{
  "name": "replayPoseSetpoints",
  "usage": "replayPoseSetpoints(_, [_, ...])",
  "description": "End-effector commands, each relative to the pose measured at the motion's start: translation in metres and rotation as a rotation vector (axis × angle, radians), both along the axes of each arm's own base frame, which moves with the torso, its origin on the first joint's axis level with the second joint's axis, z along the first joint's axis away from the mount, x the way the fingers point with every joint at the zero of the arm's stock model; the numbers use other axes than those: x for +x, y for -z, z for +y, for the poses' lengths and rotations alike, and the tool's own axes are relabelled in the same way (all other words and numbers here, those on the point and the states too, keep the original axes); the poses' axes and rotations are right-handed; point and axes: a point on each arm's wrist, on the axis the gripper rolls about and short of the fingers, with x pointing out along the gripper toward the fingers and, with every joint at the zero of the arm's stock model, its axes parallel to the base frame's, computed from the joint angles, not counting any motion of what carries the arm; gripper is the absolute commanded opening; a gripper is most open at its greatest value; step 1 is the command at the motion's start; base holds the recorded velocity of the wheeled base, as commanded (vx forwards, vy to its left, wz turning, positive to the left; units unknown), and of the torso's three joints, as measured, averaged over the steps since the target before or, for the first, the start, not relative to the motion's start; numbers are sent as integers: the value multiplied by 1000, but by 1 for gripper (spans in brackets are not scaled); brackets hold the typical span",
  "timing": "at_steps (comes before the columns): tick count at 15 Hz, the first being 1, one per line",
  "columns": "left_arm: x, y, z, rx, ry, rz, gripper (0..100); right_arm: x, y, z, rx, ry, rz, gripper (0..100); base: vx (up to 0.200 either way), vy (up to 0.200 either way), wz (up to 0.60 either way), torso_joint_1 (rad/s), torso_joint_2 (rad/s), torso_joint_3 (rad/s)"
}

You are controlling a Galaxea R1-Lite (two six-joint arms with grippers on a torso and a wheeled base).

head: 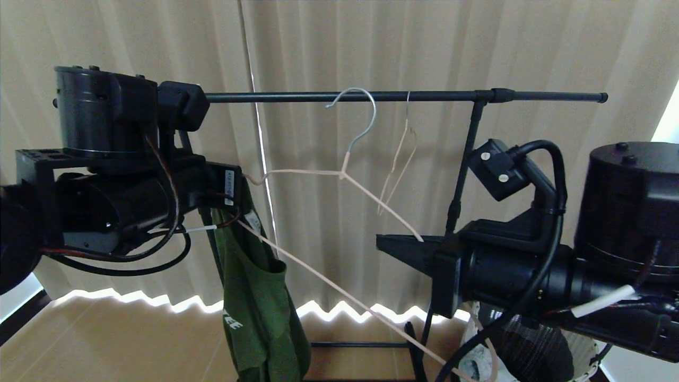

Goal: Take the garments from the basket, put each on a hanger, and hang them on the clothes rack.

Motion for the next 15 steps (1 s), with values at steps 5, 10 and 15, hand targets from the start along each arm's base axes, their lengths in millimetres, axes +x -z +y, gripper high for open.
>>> replayPoseSetpoints(5, [-27, -17, -10, -69, 76, -44, 0, 26, 16, 30, -16, 24, 26, 0, 0, 0, 0, 0, 0, 0])
replayPoseSetpoints(10, [-49, -25, -22, -105, 162, -47, 0, 39, 24, 45, -3, 28, 33, 0, 0, 0, 0, 0, 0, 0])
replayPoseSetpoints(15, [-58, -23, -32, -114, 257, -29, 0, 47, 26, 55, 6, 28, 25, 0, 0, 0, 0, 0, 0, 0])
